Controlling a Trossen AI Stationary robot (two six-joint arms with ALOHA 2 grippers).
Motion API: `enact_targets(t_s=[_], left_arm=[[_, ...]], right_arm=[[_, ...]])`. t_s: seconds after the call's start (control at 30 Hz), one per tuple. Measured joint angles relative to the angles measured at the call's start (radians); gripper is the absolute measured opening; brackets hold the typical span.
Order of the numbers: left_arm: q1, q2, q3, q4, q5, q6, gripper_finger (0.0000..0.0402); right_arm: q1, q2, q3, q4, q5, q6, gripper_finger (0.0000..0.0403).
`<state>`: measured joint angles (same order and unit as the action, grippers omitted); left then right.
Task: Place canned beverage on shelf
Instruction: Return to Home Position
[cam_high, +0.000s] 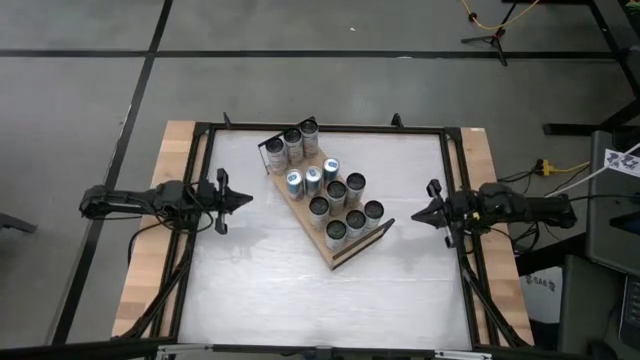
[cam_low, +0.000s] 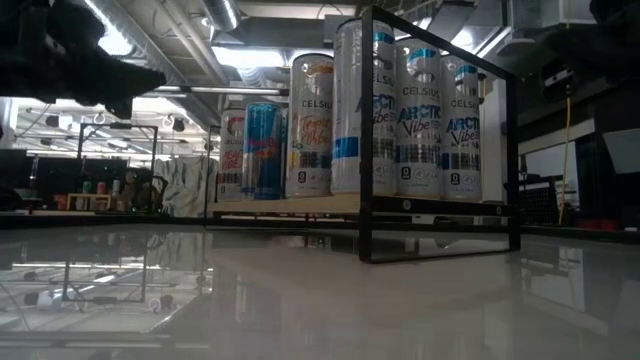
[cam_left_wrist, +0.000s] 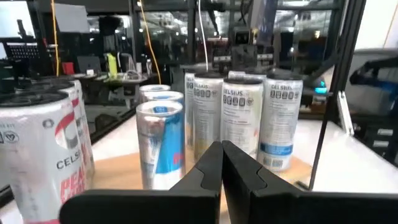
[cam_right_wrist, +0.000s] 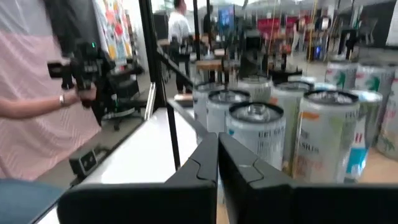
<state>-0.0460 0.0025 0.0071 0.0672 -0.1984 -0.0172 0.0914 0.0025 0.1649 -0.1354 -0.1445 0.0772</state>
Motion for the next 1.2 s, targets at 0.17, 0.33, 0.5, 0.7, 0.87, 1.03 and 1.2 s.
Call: enact_targets(t_s=[0.17,0.33,0.5,0.7,0.87,1.03,1.2], left_arm=[[0.000,0.000,0.000,0.010,-0.001,0.001,0.0002],[0.000,0.000,0.000,-0.007,-0.001,0.001,0.0002],[0.000,0.000,0.000,-0.023,-0.001,0.001,0.0002],[0.000,0.000,0.000,-0.023,-0.001,0.002,0.0002],[0.000,0.001,0.000,-0.024,-0.001,0.002,0.0002],[0.000,0.001,0.000,-0.023,-0.001,0.002,0.0002],[0.000,0.002,0.000,-0.023,-0.001,0.001,0.0002]], right_arm=[[0.000,0.001,-0.089,0.155,-0.009,-0.001,0.0009],[0.000,0.001,-0.158,0.223,-0.006,-0.001,0.0009],[0.000,0.002,-0.158,0.204,0.048,-0.004,0.0009],[0.000,0.003,-0.157,0.163,0.105,-0.031,0.0009],[0.000,0.014,-0.157,0.158,0.153,-0.032,0.0009],[0.000,0.015,-0.157,0.154,0.144,-0.013,0.0009],[0.000,0.015,-0.157,0.153,0.144,-0.013,0.0009]])
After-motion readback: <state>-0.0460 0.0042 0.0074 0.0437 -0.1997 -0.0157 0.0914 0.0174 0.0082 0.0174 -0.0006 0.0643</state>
